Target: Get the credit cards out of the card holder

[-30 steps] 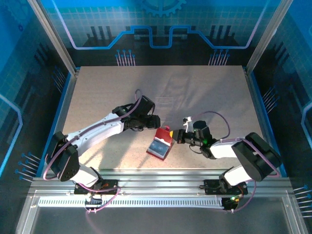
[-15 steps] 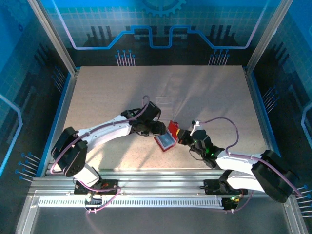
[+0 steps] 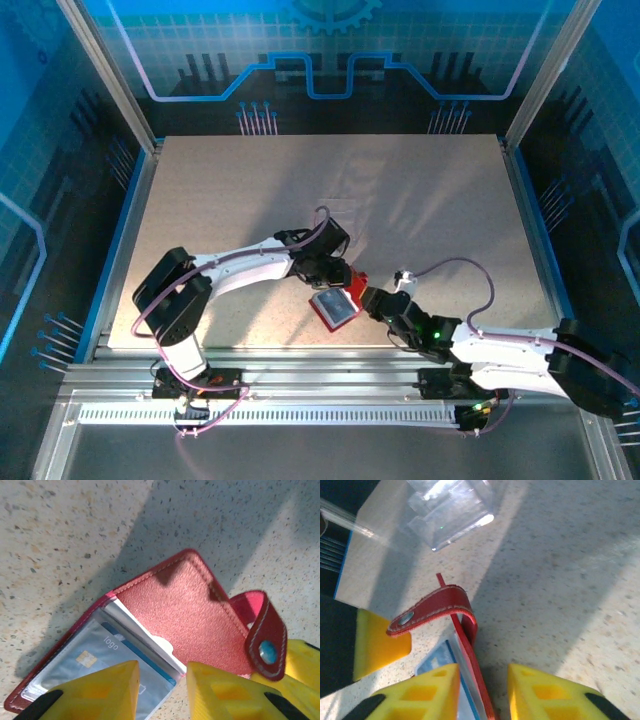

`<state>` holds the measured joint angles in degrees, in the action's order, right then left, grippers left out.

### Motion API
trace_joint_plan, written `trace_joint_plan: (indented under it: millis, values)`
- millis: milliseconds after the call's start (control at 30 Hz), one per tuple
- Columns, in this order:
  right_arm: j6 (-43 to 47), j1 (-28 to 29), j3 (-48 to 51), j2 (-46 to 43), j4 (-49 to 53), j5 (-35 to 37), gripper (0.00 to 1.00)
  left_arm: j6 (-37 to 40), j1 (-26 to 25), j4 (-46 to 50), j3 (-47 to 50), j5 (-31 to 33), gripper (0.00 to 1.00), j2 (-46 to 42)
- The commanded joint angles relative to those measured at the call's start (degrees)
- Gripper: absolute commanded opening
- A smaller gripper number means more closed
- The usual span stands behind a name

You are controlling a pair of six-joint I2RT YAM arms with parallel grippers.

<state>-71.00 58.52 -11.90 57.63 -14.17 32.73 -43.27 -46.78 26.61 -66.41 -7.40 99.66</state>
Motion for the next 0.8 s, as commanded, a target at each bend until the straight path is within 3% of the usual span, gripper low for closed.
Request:
trace_joint_plan:
  millis: [0, 133, 367, 567, 767]
  values:
    - [-0.9, 0.29, -0.71, -5.15, 10.22, 6.1, 0.41, -0.49, -1.03, -0.41, -2.21, -2.23, 0.33, 1.65]
    - [5.05, -3.32, -0.91, -12.53, 16.79, 4.54, 0.46, -0.89, -1.99, -1.31, -3.53, -3.93, 0.36, 4.04]
    - [21.37, -18.63, -3.6, -20.14, 24.15, -12.83, 0.47, -1.51, -3.12, -1.87, -6.36, -5.73, 0.39, 9.14]
    - [27.53, -30.22, -6.84, -16.4, 24.98, -28.89, 0.47, -1.84, -3.71, -1.24, -7.66, -7.59, 0.37, 12.21]
    - [31.82, -36.0, -11.6, -6.07, 23.42, -41.48, 0.46, -2.53, -3.66, -1.6, -6.85, -8.16, 0.38, 11.79]
